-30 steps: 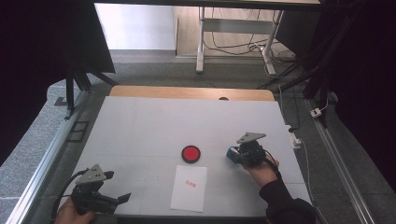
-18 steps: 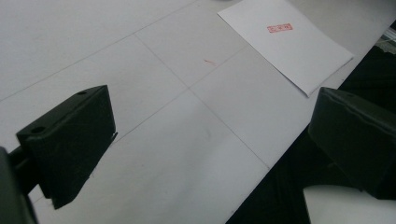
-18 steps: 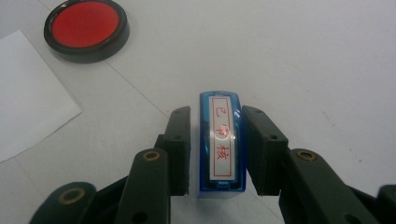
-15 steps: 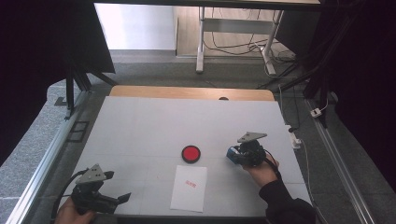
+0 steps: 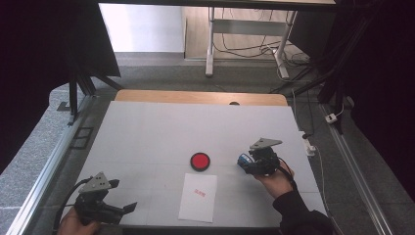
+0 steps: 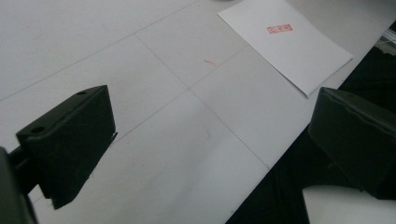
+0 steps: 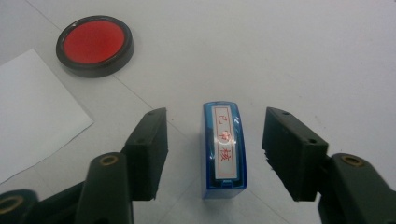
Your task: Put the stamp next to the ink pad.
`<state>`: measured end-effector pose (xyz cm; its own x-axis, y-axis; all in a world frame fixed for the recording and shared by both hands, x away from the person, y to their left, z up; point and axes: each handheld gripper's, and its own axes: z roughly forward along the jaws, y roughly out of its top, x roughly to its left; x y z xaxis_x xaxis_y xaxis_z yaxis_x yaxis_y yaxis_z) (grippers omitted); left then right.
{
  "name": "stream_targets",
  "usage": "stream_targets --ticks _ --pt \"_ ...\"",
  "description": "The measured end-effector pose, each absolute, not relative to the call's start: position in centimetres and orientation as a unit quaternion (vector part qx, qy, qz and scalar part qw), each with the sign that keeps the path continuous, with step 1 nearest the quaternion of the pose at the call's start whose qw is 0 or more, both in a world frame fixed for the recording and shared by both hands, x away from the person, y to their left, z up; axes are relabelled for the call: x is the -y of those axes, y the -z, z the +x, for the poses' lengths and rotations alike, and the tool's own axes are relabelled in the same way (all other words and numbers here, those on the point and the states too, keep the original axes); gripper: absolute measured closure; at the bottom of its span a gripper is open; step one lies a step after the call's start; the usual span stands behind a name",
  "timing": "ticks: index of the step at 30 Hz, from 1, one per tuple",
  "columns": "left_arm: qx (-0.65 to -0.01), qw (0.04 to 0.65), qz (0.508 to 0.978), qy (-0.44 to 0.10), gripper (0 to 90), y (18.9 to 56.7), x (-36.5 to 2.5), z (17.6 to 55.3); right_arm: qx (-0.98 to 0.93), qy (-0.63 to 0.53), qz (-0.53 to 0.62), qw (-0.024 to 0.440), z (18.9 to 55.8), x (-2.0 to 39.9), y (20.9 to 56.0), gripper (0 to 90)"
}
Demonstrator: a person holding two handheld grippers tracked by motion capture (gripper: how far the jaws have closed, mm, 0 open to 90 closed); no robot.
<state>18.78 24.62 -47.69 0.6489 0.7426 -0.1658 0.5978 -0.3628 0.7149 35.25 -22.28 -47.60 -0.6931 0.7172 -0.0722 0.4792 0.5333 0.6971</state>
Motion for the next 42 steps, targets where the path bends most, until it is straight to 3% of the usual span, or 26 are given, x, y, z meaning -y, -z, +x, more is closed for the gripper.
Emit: stream_targets --ticks 18,42 --pt "-0.410 0.390 0.819 -0.093 0.6 47.7 -24.7 18.8 -0.843 -0.377 0.350 0.161 32.1 23.3 44.7 18.2" --pt "-0.413 0.390 0.818 -0.093 0.5 47.7 -24.7 18.8 -0.821 -0.397 0.370 0.177 27.1 27.1 43.8 5.9"
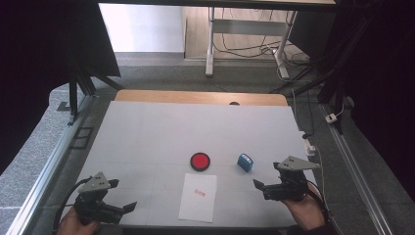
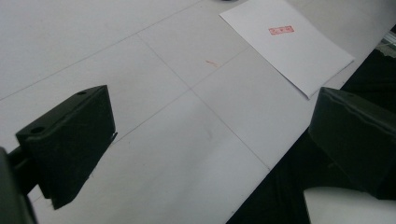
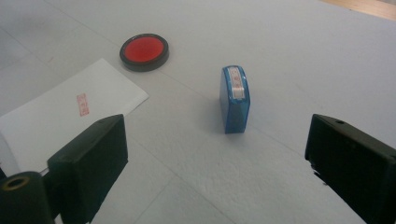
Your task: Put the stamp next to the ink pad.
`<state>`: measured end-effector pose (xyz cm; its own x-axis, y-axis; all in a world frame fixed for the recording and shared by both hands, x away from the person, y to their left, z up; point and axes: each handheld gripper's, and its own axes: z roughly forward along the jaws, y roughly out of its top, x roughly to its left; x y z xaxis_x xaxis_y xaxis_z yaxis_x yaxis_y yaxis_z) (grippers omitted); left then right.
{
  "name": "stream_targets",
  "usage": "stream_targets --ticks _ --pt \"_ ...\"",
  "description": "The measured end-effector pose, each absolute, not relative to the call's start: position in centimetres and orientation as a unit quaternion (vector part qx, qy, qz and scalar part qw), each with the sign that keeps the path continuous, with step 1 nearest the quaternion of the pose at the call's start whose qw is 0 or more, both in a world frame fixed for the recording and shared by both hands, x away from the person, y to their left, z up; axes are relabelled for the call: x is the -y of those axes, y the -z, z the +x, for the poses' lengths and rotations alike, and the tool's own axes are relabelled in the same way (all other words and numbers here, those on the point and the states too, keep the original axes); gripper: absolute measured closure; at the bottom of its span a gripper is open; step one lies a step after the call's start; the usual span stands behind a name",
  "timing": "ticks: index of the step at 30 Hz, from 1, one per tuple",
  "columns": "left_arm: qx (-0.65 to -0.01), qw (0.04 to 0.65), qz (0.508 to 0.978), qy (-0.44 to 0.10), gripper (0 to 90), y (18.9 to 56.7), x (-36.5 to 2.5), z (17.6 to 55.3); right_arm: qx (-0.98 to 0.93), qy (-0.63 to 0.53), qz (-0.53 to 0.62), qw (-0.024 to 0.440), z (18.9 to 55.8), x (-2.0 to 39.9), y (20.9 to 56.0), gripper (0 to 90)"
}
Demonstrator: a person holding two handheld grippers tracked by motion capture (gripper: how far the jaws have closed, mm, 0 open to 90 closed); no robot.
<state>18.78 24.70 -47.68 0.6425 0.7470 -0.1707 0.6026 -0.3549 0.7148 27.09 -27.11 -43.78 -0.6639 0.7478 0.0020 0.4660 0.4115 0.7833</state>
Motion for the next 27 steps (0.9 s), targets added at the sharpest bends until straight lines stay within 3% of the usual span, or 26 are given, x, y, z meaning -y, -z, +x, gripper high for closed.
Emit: stream_targets --ticks 10,27 --pt "-0.417 0.389 0.816 -0.094 0.0 47.7 -24.7 18.8 -0.811 -0.395 0.392 0.180 25.2 28.5 44.2 0.0" --pt "-0.422 0.396 0.811 -0.089 0.0 47.7 -25.0 18.8 -0.808 -0.363 0.430 0.172 23.2 29.6 45.6 0.0"
